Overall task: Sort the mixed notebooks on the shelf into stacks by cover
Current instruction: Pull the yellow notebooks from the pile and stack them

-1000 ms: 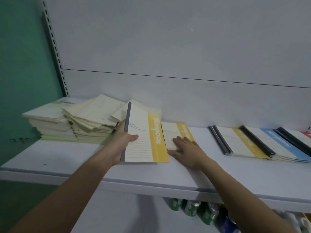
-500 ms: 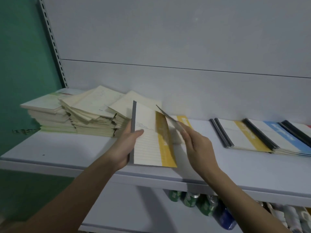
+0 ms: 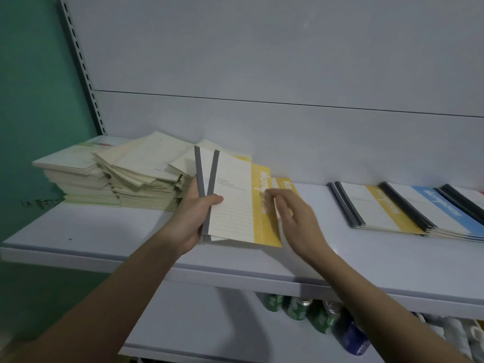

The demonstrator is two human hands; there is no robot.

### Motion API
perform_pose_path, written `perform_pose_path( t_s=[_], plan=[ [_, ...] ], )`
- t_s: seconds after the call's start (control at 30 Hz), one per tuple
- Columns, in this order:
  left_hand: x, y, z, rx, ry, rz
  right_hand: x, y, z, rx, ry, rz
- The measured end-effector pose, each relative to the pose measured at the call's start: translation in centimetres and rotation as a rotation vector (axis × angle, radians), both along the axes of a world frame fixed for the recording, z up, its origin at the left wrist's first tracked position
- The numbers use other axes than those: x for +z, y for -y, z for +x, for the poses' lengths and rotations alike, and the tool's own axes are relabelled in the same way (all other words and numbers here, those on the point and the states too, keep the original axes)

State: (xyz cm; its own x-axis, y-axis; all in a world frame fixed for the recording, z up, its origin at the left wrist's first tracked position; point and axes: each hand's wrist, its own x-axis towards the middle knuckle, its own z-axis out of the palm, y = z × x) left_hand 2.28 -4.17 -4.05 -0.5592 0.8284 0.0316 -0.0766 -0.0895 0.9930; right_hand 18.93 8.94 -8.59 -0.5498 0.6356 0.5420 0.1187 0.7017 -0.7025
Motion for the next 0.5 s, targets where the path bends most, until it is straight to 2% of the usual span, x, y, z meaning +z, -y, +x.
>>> perform_pose_path(
  t_s=[0.07, 0.17, 0.23, 0.37, 0.43, 0.5],
  plan=[
    [0.5, 0.1, -0.6, 0.043, -0.051, 0.007, -0.2, -2.2, -1.0, -0.068, 0.1, -0.12],
    [0.5, 0.3, -1.4, 0.09, -0.072, 0.015, -1.6, -4.6, -1.8, -0.028, 0.6, 0.061],
    [0.5, 0.5, -1.9, 0.119, -0.061, 0.019, -2.5, -5.1, -2.0, -0.012, 0.791, 0.196],
    [0.5, 0.7, -2.7, 0.135, -0.052, 0.03, -2.3, -4.1, -1.2, -0.157, 0.77, 0.36],
    [0.7, 0.6, -3.1, 0.135, -0.055, 0.037, -1.9, -3.4, -0.5, -0.163, 0.782, 0.437],
    [0.8, 0.3, -3.3, 0.135, -0.058, 0.044, -1.1, -3.1, 0.4, -0.162, 0.704, 0.297]
  ],
)
